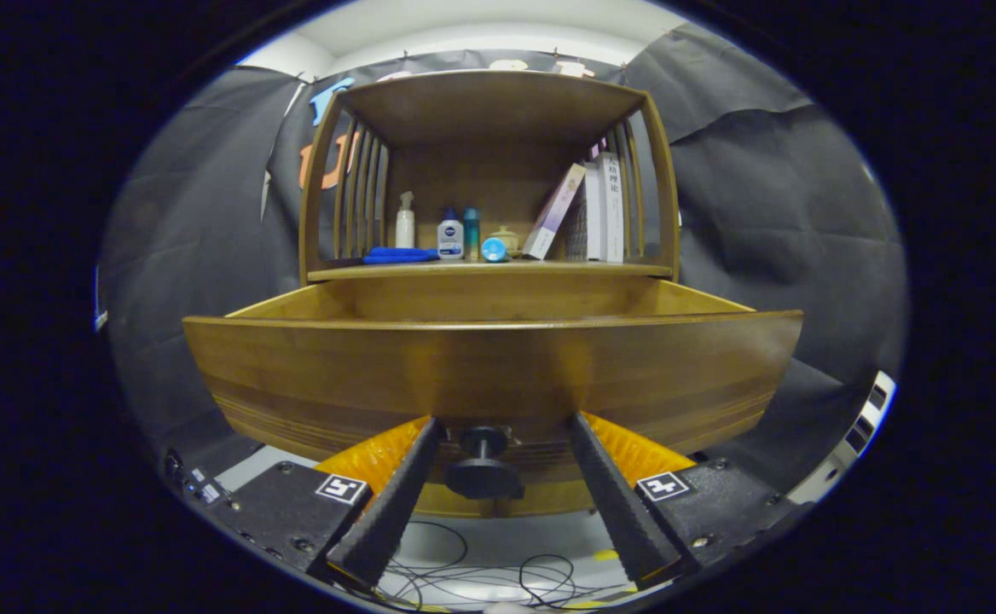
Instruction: Pull open the drawer, take out the items inside it, and place them on the countertop above the cabinet.
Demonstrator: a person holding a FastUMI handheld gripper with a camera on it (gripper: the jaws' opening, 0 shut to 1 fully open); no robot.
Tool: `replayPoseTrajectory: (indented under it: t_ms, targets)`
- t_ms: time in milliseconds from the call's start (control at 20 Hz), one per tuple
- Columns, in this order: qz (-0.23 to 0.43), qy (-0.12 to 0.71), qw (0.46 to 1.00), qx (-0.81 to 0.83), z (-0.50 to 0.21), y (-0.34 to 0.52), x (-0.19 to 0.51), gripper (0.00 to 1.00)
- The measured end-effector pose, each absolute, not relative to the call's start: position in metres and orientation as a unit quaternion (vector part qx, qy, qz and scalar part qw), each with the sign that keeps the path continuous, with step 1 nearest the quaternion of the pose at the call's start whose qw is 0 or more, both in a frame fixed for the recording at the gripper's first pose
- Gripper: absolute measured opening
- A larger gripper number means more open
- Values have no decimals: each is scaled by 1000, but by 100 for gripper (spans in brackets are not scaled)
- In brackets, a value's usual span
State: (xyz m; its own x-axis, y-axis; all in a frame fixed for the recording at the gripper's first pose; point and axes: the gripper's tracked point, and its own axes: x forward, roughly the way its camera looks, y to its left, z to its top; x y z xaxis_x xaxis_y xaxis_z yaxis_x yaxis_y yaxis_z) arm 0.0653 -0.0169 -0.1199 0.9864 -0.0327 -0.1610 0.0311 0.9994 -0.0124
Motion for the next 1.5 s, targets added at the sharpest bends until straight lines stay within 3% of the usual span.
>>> replayPoseTrajectory:
  t_ms: [800, 1500]
  targets:
    - [2, 76, 997, 7, -116, -23, 103, 99]
    - [-13, 74, 997, 23, -94, -6, 192, 99]
